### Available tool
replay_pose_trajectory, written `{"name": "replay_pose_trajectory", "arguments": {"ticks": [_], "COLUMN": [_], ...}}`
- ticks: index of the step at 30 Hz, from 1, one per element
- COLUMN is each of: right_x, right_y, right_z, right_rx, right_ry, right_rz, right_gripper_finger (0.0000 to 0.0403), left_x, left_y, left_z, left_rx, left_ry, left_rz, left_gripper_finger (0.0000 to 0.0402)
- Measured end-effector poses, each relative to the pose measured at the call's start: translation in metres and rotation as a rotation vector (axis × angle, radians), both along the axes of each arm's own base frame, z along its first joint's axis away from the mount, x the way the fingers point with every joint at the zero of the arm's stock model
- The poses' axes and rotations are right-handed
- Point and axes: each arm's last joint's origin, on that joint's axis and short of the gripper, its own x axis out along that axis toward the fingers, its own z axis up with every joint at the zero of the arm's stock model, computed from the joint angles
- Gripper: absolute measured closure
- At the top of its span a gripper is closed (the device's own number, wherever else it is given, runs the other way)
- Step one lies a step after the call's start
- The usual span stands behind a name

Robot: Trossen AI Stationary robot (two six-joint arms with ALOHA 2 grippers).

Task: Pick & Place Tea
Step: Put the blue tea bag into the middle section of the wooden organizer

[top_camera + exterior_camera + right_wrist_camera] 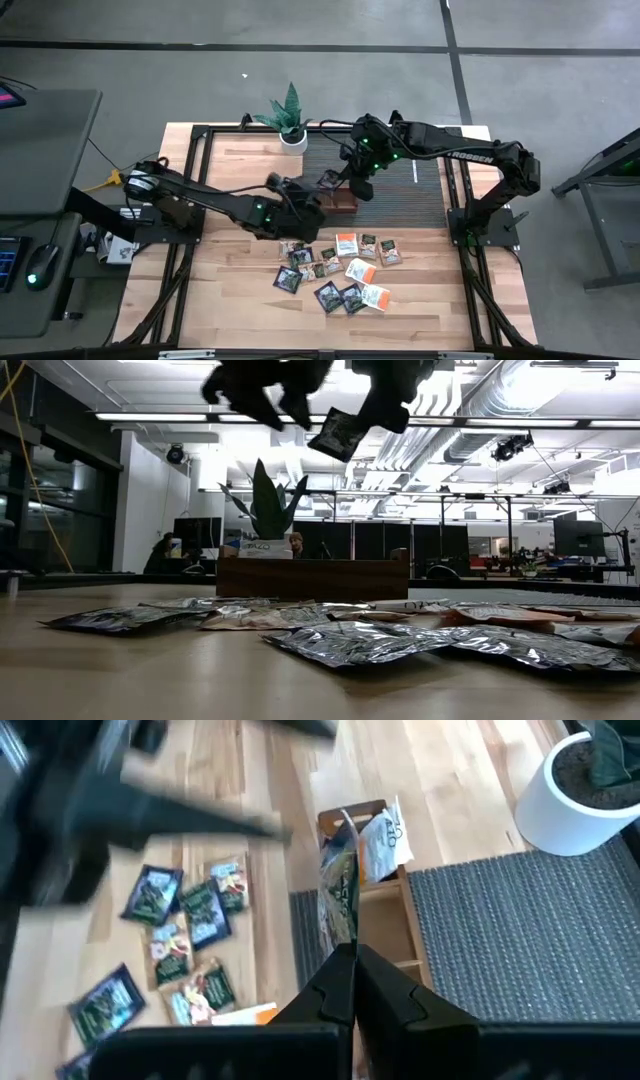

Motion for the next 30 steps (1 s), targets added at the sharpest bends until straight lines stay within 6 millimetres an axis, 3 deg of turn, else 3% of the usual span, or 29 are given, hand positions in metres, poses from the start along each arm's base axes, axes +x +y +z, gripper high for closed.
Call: {"name": "replay_pose_trajectory", "arguments": {"ticks": [4,8,20,27,30], "right_x": [0.001,0.002,0.015,0.037,0.047], "right_y": [0.000,-0.001,-0.015,-0.023,-0.026], "right_z": [-0.007,-0.026,-0.053,-0.069,-0.073], "right_rx": [-0.043,-0.082,-0.055,-0.032,-0.038], "right_ry": [-0.003,0.002,0.013,0.133,0.164], "right_rz": [0.047,0.089,0.092,0.141,0.161], "right_gripper_finger": [0.0403,0.0403,0.0403,0.0403,0.0403], "left_x": [-0.029,-0.050,-0.100,-0.122,-0.123], "left_y": [0.005,0.007,0.010,0.015,0.014], "left_z": [0.006,0.010,0.031,0.017,0.009], "left_rx": [-0.028,-0.033,-0.064,-0.180,-0.243], "left_ry": [0.049,0.099,0.008,-0.072,-0.112], "left_rz": [0.068,0.103,0.163,0.129,0.065], "left_gripper_finger": [0.0170,0.0170,0.0170,0.0170,0.0170]}}
